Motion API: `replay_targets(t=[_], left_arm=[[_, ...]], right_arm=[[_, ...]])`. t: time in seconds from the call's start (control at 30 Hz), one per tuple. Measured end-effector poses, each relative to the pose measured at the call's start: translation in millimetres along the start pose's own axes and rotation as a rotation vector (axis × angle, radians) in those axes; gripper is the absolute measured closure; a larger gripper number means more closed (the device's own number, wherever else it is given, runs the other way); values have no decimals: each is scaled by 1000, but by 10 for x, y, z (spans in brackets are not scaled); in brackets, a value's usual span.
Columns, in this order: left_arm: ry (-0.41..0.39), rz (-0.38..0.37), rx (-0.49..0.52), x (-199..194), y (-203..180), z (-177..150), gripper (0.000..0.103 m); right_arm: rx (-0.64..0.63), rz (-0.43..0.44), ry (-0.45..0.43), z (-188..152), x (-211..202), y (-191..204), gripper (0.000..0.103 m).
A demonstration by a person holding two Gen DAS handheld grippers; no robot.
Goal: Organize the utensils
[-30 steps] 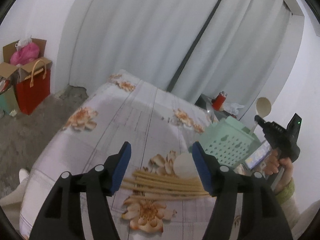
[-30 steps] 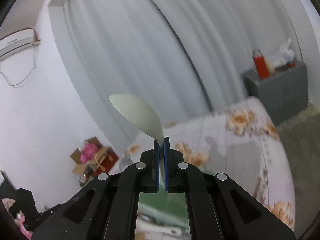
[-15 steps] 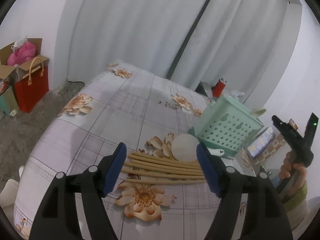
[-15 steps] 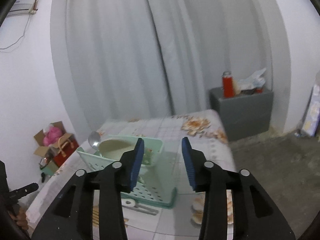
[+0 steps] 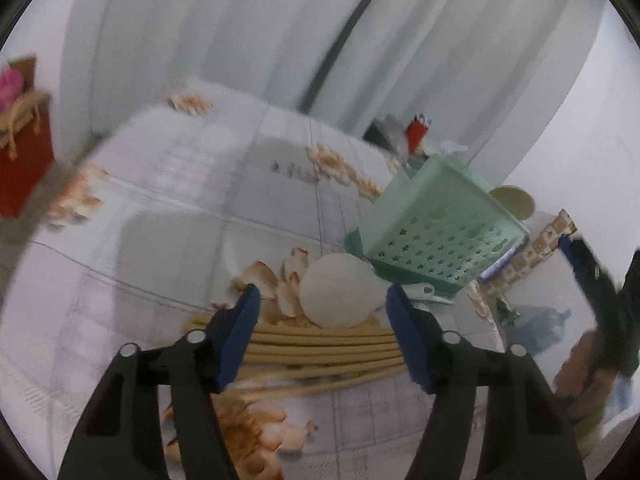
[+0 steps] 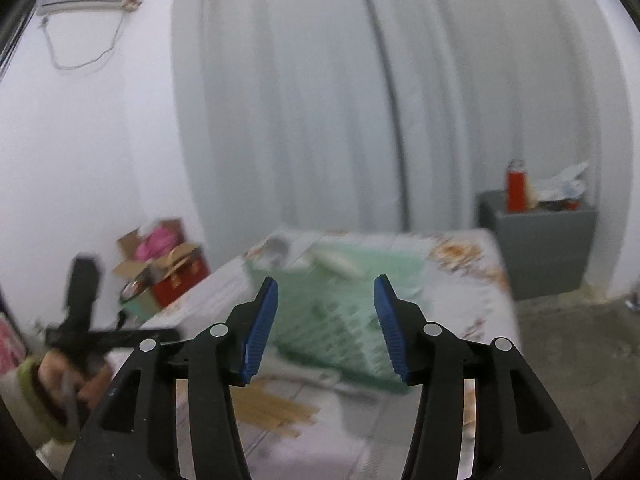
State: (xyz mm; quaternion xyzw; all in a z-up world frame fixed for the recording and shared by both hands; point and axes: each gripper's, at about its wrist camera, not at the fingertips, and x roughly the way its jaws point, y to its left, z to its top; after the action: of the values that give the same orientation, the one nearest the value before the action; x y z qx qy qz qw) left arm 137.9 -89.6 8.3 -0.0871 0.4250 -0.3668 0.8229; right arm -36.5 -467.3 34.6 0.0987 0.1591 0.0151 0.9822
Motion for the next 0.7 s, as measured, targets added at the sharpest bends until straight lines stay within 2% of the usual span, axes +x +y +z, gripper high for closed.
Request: replay_targets(t=[0.1,0.23,0.33,0.4,0.5,0.53,0.6,0.7], left_arm=[[73,-37,-32,263,68,113,48],[153,-42,-10,577,85,248,49],[205,-64,-15,772,142,352,49],[240,-91,-58,901,210,413,50],[282,-207,-123,1032,313,474,50],[312,-267,-150,1088,345,483,50],[340,-319,-176,1138,351,469,50],[346,-387,-157,1097,310,463,54]], right_arm=[[-4,61,57,-128,146,65,55],[-3,123,112,-274,306,137,55],[13,150,127,-304,336,130,55],[28,155,132,-316,348,97,55],[64,169,145,-308,328,33,55],[73,170,149,-304,328,23,55],[86,170,156,-286,305,9,55],[100,167,155,-276,281,-36,55]])
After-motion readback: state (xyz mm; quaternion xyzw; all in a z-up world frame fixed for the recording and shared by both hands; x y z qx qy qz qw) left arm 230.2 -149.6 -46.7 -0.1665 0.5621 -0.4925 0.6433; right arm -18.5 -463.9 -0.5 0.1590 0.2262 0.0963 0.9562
